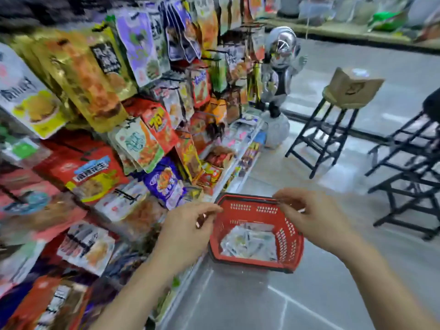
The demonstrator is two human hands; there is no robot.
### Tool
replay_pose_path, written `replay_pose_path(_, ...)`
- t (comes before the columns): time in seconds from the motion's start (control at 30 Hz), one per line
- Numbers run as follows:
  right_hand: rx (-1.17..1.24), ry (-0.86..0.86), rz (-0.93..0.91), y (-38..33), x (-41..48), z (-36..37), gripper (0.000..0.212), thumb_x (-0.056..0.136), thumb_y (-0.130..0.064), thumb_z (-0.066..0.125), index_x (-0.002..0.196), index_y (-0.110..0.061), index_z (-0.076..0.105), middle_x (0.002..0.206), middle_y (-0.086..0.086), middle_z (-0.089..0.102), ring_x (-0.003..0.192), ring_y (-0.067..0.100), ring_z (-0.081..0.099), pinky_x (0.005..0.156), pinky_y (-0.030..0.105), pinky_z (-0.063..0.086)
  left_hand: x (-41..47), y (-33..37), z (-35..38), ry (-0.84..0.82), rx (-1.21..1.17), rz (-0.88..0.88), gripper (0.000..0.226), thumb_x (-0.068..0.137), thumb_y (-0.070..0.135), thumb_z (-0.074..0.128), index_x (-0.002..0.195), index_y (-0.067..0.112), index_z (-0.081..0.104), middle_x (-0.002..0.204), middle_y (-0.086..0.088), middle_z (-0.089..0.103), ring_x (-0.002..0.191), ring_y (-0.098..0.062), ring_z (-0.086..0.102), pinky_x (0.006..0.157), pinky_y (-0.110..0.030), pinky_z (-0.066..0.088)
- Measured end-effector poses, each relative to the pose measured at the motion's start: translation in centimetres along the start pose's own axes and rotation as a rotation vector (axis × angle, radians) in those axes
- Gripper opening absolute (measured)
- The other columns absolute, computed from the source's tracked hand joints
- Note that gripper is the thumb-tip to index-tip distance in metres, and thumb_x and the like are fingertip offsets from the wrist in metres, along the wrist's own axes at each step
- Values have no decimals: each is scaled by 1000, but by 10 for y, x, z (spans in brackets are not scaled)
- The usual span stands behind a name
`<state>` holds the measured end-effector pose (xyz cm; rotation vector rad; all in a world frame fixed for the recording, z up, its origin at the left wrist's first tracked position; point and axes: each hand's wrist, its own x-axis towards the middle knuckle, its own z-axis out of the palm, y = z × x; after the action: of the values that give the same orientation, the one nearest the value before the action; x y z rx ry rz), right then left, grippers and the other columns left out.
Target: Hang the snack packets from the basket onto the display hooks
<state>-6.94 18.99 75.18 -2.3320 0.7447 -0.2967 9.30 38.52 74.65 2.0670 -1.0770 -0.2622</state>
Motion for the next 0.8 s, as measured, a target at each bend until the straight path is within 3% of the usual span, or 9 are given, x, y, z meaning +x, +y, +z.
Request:
replay_pose_path(0.07, 54, -11, 120, 47, -10, 8, 24, 88, -12, 64, 108, -23, 72, 93, -9, 73, 82, 3, 67, 83, 29, 53, 5, -4, 38, -92, 22, -22, 29, 81, -3, 65, 94, 19, 77, 93, 8, 72, 80, 3, 59, 67, 1, 36)
replay_pose_path(0.1, 80, -6, 175, 69, -15, 12, 24, 88, -11, 64, 108, -22, 72, 94, -7, 73, 82, 7, 68, 83, 30, 54, 7, -5, 58, -129, 25, -38, 28, 81, -3, 64, 95, 18, 77, 93, 7, 72, 79, -2, 59, 67, 1, 36)
replay_pose_path(0.17, 150, 10, 286, 110, -23, 19, 23, 88, -9, 65, 108, -18, 71, 91, -4, 72, 79, 7, 66, 76, 12, 50, 12, -8, 97, -204, 39, -85, 27, 84, 0, 63, 98, 18, 76, 95, 9, 70, 73, -1, 58, 70, 1, 36)
replay_pose_path(0.23, 225, 7, 388, 145, -28, 28, 23, 89, -6, 65, 109, -15, 69, 91, 0, 70, 75, 7, 64, 65, 4, 44, 16, -16, 137, -272, 57, -131, 27, 85, 2, 62, 102, 18, 75, 101, 6, 71, 85, -6, 63, 80, -8, 42)
replay_pose_path(0.3, 301, -32, 483, 179, -28, 42, 26, 90, -7, 63, 115, -13, 66, 96, 4, 70, 72, 6, 62, 61, 6, 43, 20, -29, 172, -321, 56, -191, 28, 86, 3, 61, 107, 17, 73, 105, 2, 72, 92, -14, 65, 84, -19, 45)
replay_pose_path(0.4, 382, -76, 631, 226, -21, 73, 34, 89, -9, 63, 122, -15, 63, 106, 8, 71, 78, 12, 63, 69, 22, 47, 27, -54, 213, -392, 67, -269, 33, 88, 4, 58, 117, 17, 68, 111, 3, 69, 94, -10, 63, 77, -8, 37)
replay_pose_path(0.47, 422, -83, 716, 249, -9, 97, 37, 86, -10, 63, 123, -17, 61, 108, 7, 71, 81, 14, 63, 69, 24, 46, 34, -78, 238, -458, 76, -311, 36, 90, 5, 57, 123, 16, 64, 117, 3, 66, 101, -11, 61, 78, -5, 35)
replay_pose_path(0.63, 549, -128, 892, 310, 41, 183, 35, 88, 2, 59, 118, -15, 56, 110, 20, 65, 84, 31, 64, 80, 42, 53, 72, -174, 318, -570, 120, -421, 44, 88, 5, 57, 131, 14, 56, 129, -5, 61, 119, -21, 57, 99, -28, 42)
replay_pose_path(0.8, 540, -190, 905, 407, 108, 308, 50, 91, -11, 60, 138, -21, 46, 132, 11, 55, 88, 18, 62, 72, 33, 52, 129, -300, 436, -642, 229, -483, 52, 88, 11, 58, 139, 14, 47, 140, -7, 52, 128, -23, 48, 103, -27, 34)
